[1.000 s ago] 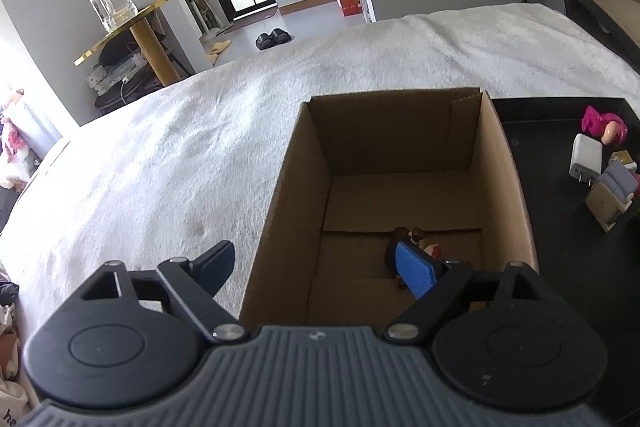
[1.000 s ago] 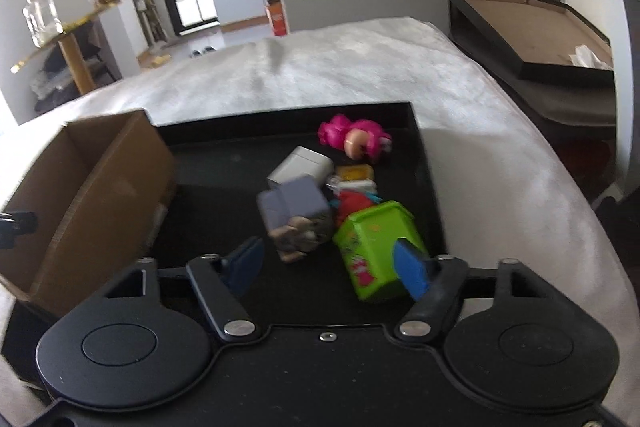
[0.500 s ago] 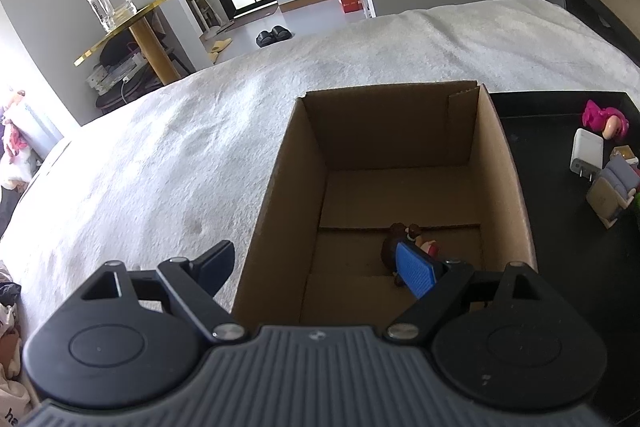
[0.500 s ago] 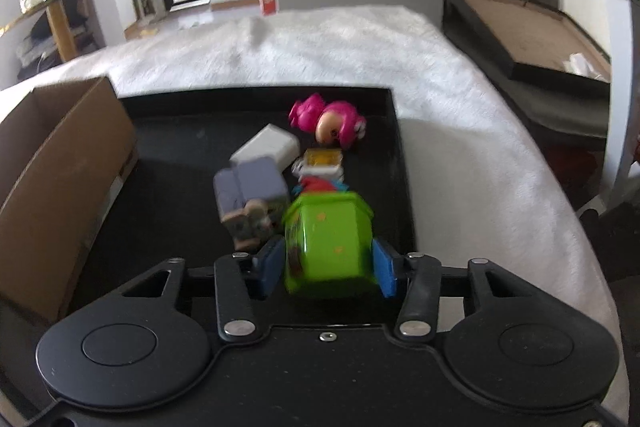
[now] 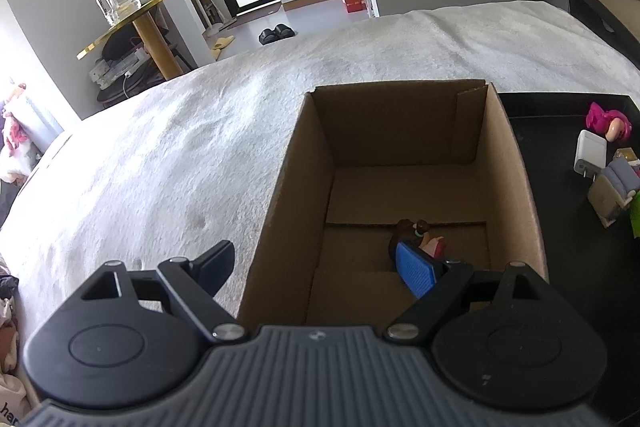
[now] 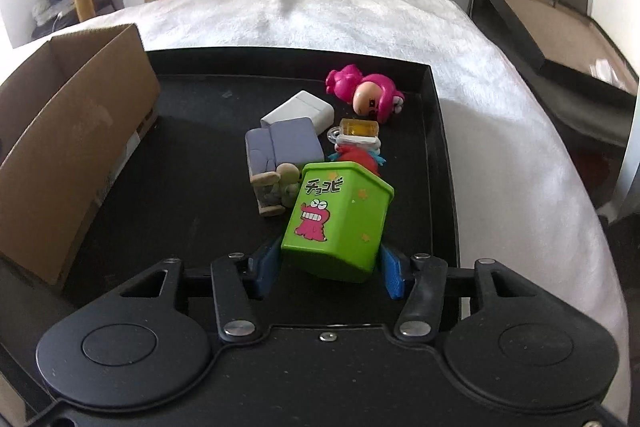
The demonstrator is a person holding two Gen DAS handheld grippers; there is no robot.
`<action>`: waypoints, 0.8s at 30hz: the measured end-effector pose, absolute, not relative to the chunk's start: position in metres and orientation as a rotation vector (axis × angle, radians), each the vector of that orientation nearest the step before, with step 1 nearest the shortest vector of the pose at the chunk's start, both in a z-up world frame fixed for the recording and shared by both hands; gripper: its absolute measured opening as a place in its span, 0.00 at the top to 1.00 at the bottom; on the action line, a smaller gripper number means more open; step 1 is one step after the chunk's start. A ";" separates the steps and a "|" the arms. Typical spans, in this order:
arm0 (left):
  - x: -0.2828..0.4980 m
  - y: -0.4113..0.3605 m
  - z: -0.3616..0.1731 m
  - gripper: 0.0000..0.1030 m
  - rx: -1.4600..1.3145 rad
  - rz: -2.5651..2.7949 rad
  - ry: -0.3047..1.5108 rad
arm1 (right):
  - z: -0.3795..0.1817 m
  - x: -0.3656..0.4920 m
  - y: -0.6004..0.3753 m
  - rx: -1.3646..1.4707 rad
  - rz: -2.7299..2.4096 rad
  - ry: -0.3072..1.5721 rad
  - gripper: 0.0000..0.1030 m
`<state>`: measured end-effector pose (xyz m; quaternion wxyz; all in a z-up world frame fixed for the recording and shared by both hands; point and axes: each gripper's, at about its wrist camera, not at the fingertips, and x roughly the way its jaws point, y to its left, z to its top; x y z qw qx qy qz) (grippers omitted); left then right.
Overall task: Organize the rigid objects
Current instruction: 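Move the right gripper to the green hexagonal box and grasp it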
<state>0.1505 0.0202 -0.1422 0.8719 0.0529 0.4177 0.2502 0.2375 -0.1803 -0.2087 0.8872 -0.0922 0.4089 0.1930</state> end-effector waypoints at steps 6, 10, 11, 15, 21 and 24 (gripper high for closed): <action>0.150 0.025 -0.143 0.16 0.095 0.526 0.869 | -0.197 0.233 -0.178 -0.180 0.426 0.834 0.52; 0.148 0.028 -0.143 0.16 0.084 0.526 0.863 | -0.185 0.232 -0.175 -0.158 0.438 0.817 0.52; 0.147 0.029 -0.143 0.16 0.082 0.526 0.862 | -0.182 0.232 -0.174 -0.156 0.441 0.810 0.52; 0.144 0.032 -0.142 0.16 0.070 0.525 0.858 | -0.170 0.230 -0.167 -0.144 0.460 0.786 0.53; 0.142 0.039 -0.141 0.16 0.057 0.528 0.854 | -0.153 0.229 -0.155 -0.111 0.501 0.761 0.54; 0.139 0.043 -0.140 0.16 0.045 0.523 0.851 | -0.148 0.228 -0.148 -0.086 0.521 0.754 0.54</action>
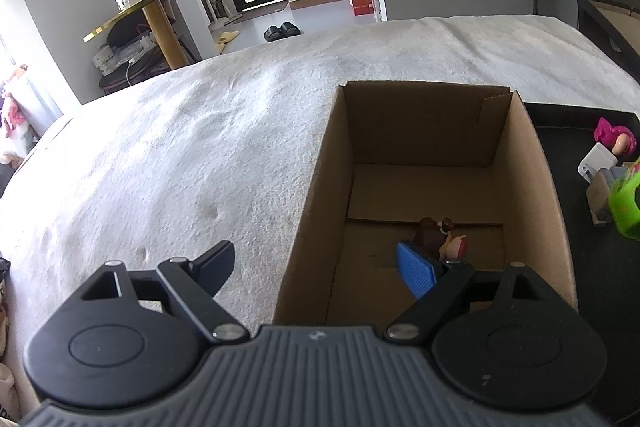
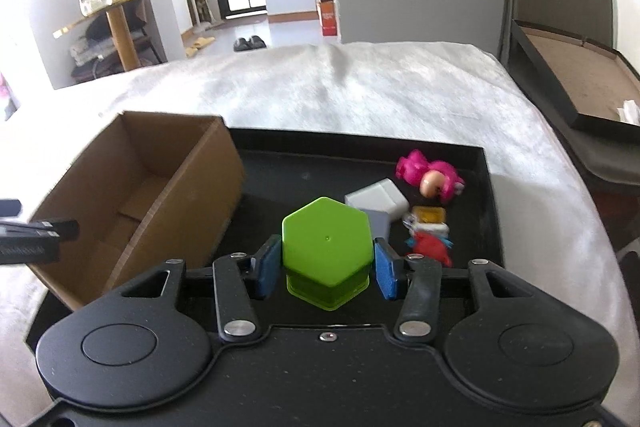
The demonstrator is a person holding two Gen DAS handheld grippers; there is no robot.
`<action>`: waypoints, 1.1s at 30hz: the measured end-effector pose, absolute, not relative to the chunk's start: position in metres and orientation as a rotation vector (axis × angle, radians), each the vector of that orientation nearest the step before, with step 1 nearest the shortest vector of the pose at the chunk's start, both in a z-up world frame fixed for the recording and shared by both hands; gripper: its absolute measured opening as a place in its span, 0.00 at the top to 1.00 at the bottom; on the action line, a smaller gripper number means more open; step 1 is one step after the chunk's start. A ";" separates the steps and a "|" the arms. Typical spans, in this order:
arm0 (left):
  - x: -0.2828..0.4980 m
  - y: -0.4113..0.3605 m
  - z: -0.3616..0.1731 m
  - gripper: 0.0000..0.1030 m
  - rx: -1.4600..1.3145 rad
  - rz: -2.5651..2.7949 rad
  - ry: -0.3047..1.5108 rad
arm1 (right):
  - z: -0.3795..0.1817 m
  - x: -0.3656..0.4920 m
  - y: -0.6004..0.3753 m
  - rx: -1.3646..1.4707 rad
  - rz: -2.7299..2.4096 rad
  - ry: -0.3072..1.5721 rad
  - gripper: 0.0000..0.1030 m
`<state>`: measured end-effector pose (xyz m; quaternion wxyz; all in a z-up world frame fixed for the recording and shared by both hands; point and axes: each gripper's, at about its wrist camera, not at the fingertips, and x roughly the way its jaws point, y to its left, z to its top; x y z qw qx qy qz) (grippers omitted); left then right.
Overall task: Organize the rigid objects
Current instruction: 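Move the right gripper to the green hexagonal box and grasp it, then lift the green box into the cardboard box and release it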
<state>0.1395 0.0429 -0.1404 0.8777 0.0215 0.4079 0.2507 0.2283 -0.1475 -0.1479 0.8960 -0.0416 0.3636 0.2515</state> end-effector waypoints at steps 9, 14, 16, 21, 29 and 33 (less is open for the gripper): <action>0.135 0.051 -0.139 0.16 0.009 0.503 0.829 | -0.134 0.226 -0.121 -0.061 0.577 0.722 0.54; 0.131 0.054 -0.138 0.16 -0.007 0.499 0.812 | -0.124 0.224 -0.106 -0.048 0.611 0.700 0.54; 0.130 0.056 -0.138 0.17 -0.010 0.495 0.806 | -0.121 0.224 -0.099 -0.041 0.625 0.690 0.54; 0.127 0.063 -0.140 0.24 -0.033 0.494 0.788 | -0.118 0.224 -0.079 -0.067 0.653 0.659 0.54; 0.127 0.074 -0.142 0.50 -0.080 0.486 0.777 | -0.111 0.227 -0.055 -0.101 0.651 0.613 0.55; 0.125 0.078 -0.143 0.73 -0.101 0.479 0.779 | -0.101 0.226 -0.053 -0.081 0.656 0.553 0.55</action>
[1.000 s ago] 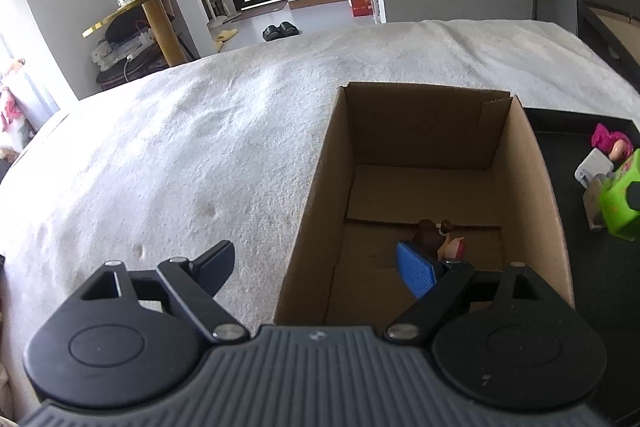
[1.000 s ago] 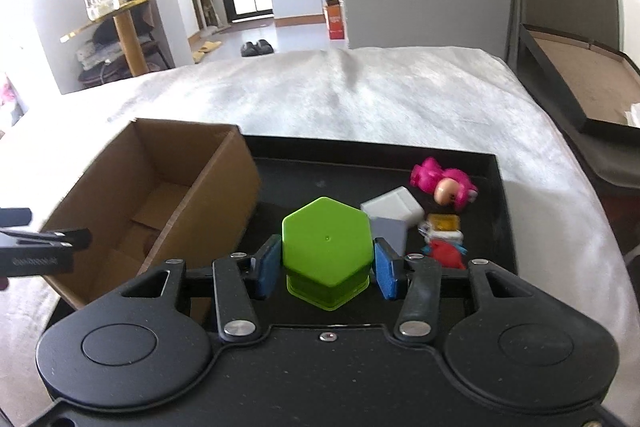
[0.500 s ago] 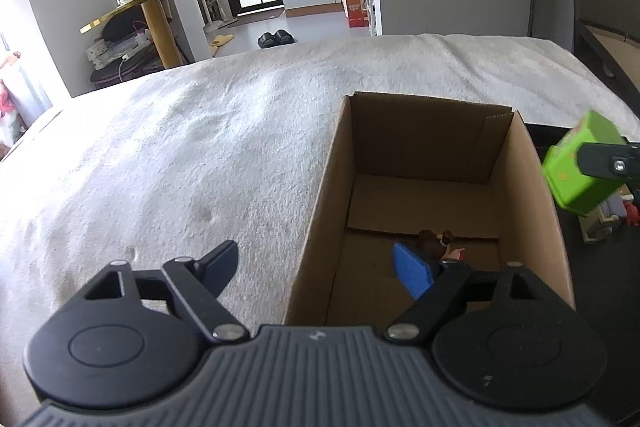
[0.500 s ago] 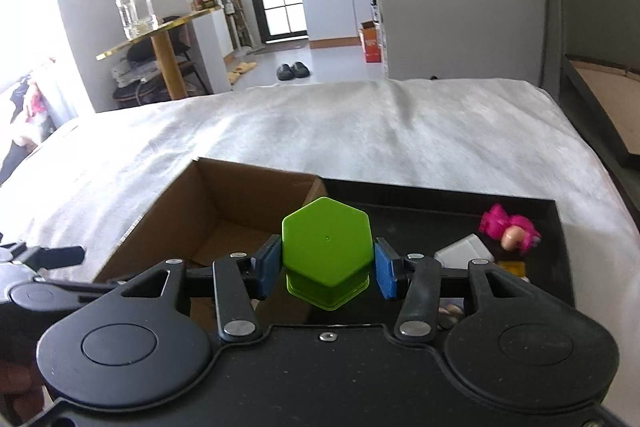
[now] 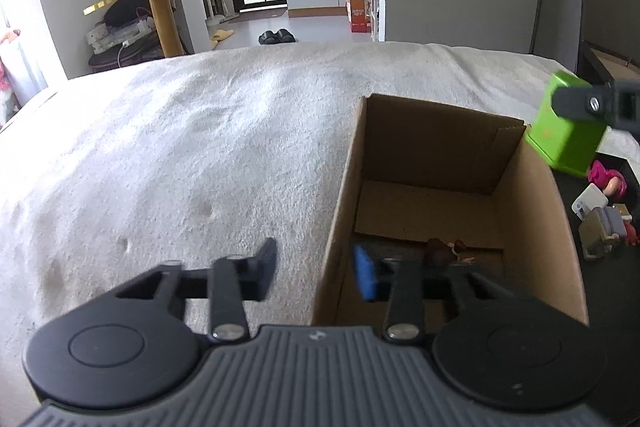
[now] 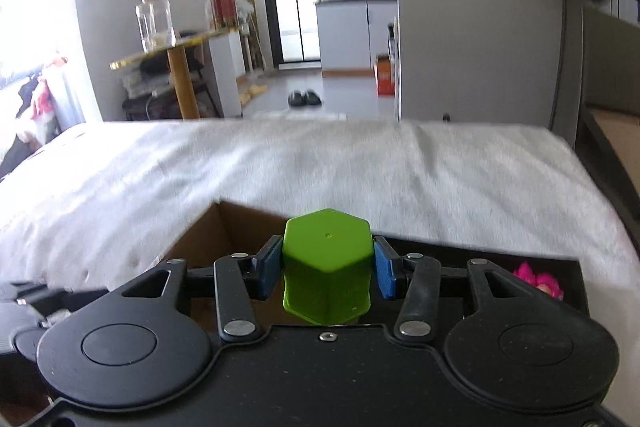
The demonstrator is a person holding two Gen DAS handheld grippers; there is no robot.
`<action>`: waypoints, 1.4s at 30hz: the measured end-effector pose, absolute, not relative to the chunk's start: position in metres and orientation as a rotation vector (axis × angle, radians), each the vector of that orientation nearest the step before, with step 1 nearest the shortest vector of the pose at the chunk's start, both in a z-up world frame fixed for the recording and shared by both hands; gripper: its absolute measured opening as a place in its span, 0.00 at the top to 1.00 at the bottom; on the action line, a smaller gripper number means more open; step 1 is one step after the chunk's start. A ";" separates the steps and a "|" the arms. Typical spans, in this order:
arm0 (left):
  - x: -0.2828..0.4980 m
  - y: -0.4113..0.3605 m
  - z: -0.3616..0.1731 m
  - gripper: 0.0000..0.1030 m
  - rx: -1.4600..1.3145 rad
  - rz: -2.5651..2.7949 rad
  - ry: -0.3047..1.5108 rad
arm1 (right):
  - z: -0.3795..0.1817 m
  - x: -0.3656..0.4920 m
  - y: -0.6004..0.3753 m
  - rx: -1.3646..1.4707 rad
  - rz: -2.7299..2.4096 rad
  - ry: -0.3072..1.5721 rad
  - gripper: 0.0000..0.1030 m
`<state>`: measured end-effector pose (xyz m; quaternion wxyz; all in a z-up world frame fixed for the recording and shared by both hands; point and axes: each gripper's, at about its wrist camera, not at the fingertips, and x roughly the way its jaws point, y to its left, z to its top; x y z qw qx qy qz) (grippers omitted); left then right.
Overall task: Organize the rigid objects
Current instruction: 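Lift the green box into the cardboard box and release it, then move the right gripper to the red figure and grasp it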
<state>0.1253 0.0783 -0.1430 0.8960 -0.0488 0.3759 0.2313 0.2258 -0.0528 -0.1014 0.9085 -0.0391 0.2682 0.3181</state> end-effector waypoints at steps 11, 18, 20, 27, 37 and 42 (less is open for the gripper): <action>0.120 0.078 -0.139 0.90 -0.137 0.432 0.769 | -0.118 0.225 -0.029 -0.146 0.710 0.578 0.54; 0.122 0.076 -0.139 0.90 -0.131 0.450 0.775 | -0.116 0.217 -0.033 -0.167 0.683 0.579 0.35; 0.123 0.075 -0.138 0.90 -0.124 0.457 0.778 | -0.117 0.218 -0.038 -0.152 0.682 0.588 0.33; 0.126 0.070 -0.140 0.89 -0.099 0.478 0.792 | -0.122 0.216 -0.057 -0.112 0.672 0.626 0.27; 0.133 0.061 -0.135 0.86 -0.037 0.521 0.812 | -0.131 0.222 -0.097 -0.056 0.611 0.660 0.27; 0.141 0.050 -0.131 0.65 -0.005 0.511 0.818 | -0.142 0.227 -0.122 -0.019 0.561 0.684 0.27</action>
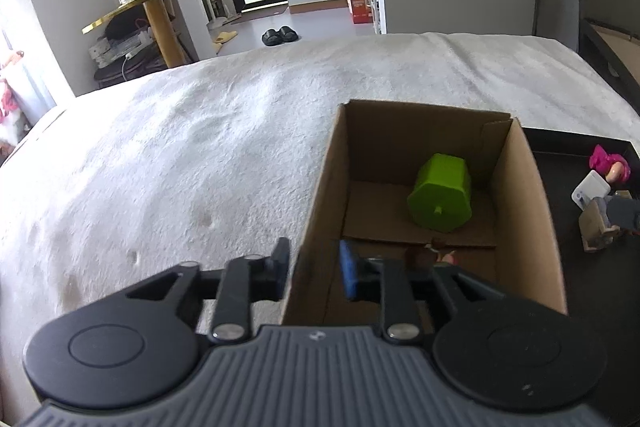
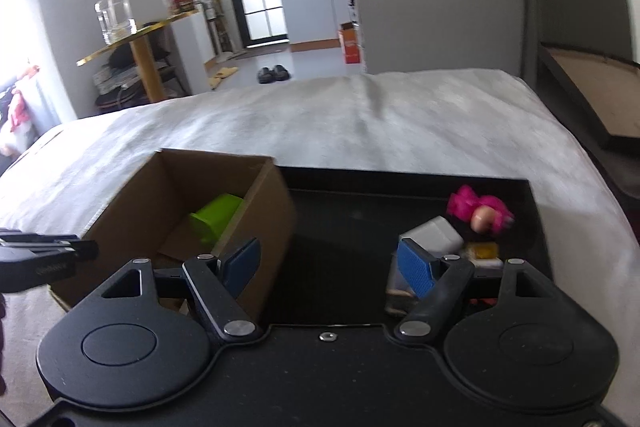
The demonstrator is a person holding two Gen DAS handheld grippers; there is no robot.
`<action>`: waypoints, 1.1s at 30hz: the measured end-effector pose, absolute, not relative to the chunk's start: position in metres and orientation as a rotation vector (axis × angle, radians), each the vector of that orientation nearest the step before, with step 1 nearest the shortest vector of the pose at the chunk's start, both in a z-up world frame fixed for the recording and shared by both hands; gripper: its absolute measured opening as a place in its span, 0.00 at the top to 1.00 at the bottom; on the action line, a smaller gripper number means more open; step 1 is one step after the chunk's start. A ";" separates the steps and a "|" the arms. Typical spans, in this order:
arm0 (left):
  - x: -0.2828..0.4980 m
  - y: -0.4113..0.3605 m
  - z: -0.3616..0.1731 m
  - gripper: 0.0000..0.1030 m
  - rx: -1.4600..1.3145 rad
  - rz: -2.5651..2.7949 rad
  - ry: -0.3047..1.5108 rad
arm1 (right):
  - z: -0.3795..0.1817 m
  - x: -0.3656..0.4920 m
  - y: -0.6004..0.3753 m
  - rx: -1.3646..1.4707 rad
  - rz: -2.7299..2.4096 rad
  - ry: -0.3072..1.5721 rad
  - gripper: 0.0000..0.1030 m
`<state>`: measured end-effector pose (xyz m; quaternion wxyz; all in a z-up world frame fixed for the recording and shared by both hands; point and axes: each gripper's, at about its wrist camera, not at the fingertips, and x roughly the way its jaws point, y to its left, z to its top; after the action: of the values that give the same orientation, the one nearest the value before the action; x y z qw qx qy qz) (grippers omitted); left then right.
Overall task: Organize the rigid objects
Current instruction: 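Move the right gripper to the red figure and grasp it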
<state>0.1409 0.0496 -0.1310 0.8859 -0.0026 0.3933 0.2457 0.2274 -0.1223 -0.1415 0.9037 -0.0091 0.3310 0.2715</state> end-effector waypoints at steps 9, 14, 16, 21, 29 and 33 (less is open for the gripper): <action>0.154 0.038 -0.129 0.33 0.059 0.540 0.823 | -0.153 0.234 -0.154 0.009 0.518 0.713 0.28; 0.162 0.029 -0.129 0.30 0.083 0.540 0.829 | -0.162 0.243 -0.167 0.025 0.489 0.730 0.29; 0.165 0.023 -0.129 0.29 0.098 0.538 0.829 | -0.165 0.247 -0.174 0.034 0.472 0.739 0.29; 0.173 0.014 -0.131 0.27 0.123 0.537 0.840 | -0.173 0.256 -0.186 0.049 0.437 0.747 0.29; 0.177 0.008 -0.135 0.26 0.139 0.560 0.857 | -0.189 0.272 -0.199 0.061 0.404 0.770 0.55; 0.180 0.005 -0.137 0.26 0.154 0.561 0.861 | -0.199 0.279 -0.199 0.035 0.381 0.778 0.52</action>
<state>0.1804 0.0047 -0.1366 0.8682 0.0737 0.4112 0.2679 0.2786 -0.1989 -0.1993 0.9075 0.0170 0.3769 0.1844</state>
